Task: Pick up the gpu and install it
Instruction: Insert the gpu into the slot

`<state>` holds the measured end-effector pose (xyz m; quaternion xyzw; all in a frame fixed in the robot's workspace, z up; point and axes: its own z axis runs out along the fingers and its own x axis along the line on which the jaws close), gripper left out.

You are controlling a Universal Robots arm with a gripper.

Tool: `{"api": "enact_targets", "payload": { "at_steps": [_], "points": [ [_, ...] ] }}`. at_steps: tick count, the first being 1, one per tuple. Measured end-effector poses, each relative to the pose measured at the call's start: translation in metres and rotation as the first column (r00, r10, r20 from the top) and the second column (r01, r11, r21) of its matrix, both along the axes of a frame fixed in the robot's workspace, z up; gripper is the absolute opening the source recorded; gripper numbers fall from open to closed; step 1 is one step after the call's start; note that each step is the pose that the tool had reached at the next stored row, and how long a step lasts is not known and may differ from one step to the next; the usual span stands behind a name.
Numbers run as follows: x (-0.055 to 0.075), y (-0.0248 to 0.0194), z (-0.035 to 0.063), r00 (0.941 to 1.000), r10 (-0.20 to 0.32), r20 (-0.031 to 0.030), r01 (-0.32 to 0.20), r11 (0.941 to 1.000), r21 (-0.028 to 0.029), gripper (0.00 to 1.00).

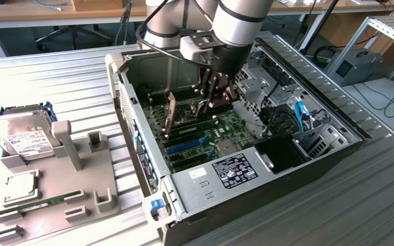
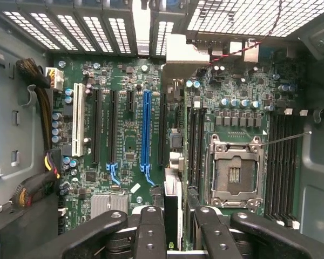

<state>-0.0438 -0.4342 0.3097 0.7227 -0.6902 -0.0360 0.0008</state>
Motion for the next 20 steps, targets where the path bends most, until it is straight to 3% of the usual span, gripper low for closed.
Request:
{"api": "enact_targets", "payload": {
  "at_steps": [5, 7, 20],
  "points": [
    [-0.0012, -0.0031, -0.0027, 1.0, 0.0, 0.0, 0.0, 1.0, 0.0, 0.26],
    [-0.0039, -0.0064, -0.0049, 1.0, 0.0, 0.0, 0.0, 1.0, 0.0, 0.26],
    [-0.008, -0.0069, -0.0053, 1.0, 0.0, 0.0, 0.0, 1.0, 0.0, 0.26]
  ]
}}
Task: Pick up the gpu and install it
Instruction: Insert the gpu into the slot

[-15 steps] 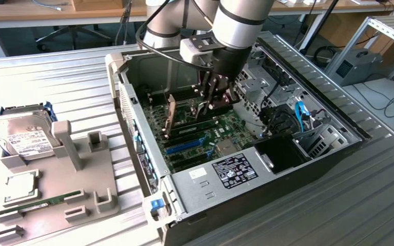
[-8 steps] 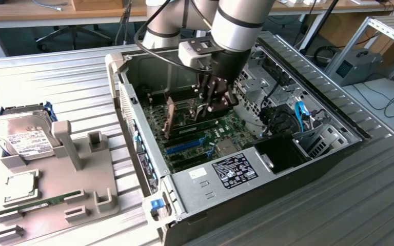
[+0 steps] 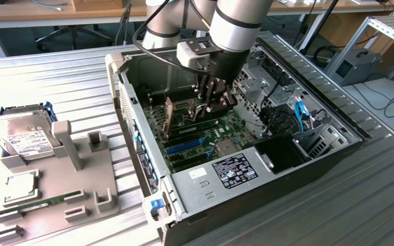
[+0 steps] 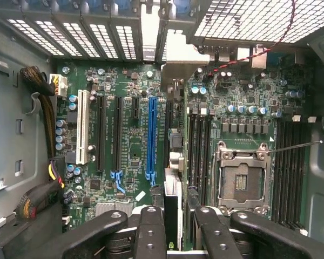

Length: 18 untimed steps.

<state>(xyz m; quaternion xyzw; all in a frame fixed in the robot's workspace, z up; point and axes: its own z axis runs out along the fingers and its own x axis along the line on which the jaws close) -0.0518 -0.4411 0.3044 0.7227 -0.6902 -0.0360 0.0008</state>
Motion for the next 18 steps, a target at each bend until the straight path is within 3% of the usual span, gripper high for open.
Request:
{"api": "enact_targets", "payload": {
  "at_steps": [18],
  "points": [
    [-0.008, -0.0001, 0.0, 1.0, 0.0, 0.0, 0.0, 1.0, 0.0, 0.26]
  ]
}}
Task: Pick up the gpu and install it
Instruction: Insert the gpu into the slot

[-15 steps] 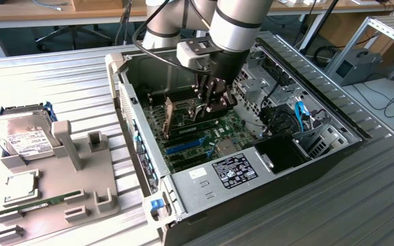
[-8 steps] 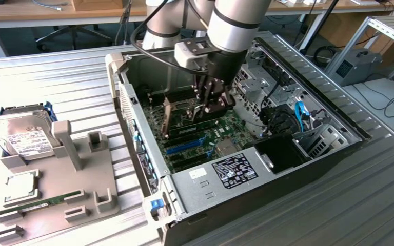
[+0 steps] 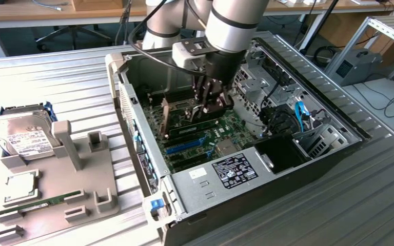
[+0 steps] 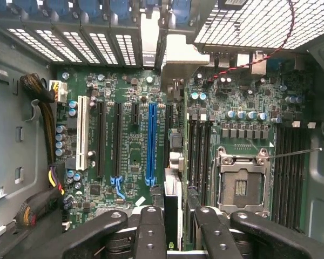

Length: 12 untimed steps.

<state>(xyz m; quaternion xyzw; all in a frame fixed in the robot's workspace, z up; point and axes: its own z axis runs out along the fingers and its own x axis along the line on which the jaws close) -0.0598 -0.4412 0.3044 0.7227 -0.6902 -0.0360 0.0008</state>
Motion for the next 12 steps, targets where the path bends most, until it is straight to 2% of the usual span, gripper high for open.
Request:
{"api": "enact_targets", "payload": {
  "at_steps": [12],
  "points": [
    [-0.0069, 0.0, 0.0, 1.0, 0.0, 0.0, 0.0, 1.0, 0.0, 0.26]
  ]
}}
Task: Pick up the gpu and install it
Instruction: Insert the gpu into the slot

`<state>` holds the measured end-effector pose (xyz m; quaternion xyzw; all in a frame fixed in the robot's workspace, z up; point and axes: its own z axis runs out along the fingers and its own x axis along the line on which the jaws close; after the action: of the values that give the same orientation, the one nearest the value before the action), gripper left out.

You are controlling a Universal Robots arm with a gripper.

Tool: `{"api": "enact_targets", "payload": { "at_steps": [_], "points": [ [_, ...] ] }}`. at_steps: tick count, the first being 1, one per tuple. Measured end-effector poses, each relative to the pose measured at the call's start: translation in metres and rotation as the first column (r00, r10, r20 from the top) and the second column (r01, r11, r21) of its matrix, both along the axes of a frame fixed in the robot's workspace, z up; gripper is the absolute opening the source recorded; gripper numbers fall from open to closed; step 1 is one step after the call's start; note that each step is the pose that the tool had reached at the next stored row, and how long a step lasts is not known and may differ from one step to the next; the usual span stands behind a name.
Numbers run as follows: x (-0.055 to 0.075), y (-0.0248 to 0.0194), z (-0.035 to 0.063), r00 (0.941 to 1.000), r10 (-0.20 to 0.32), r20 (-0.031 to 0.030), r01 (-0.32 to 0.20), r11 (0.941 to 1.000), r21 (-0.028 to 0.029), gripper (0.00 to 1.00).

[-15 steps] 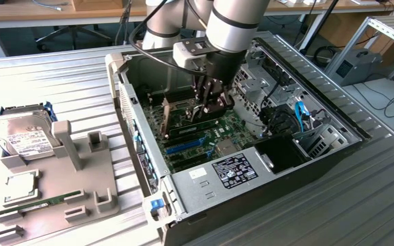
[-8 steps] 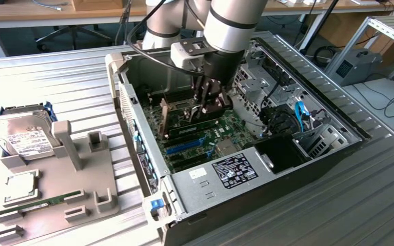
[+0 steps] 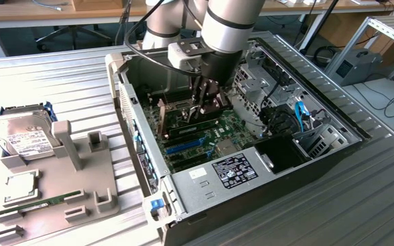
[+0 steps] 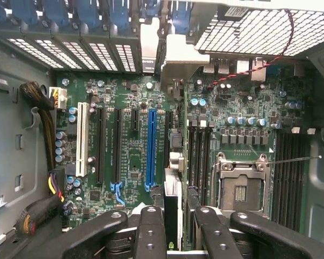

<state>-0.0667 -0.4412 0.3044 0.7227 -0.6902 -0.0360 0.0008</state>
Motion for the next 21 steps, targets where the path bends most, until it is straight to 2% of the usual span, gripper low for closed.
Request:
{"api": "enact_targets", "payload": {
  "at_steps": [15, 21],
  "points": [
    [-0.011, -0.0002, -0.0005, 1.0, 0.0, 0.0, 0.0, 1.0, 0.0, 0.26],
    [-0.012, -0.006, -0.0018, 1.0, 0.0, -0.0001, 0.0, 1.0, -0.0001, 0.26]
  ]
}}
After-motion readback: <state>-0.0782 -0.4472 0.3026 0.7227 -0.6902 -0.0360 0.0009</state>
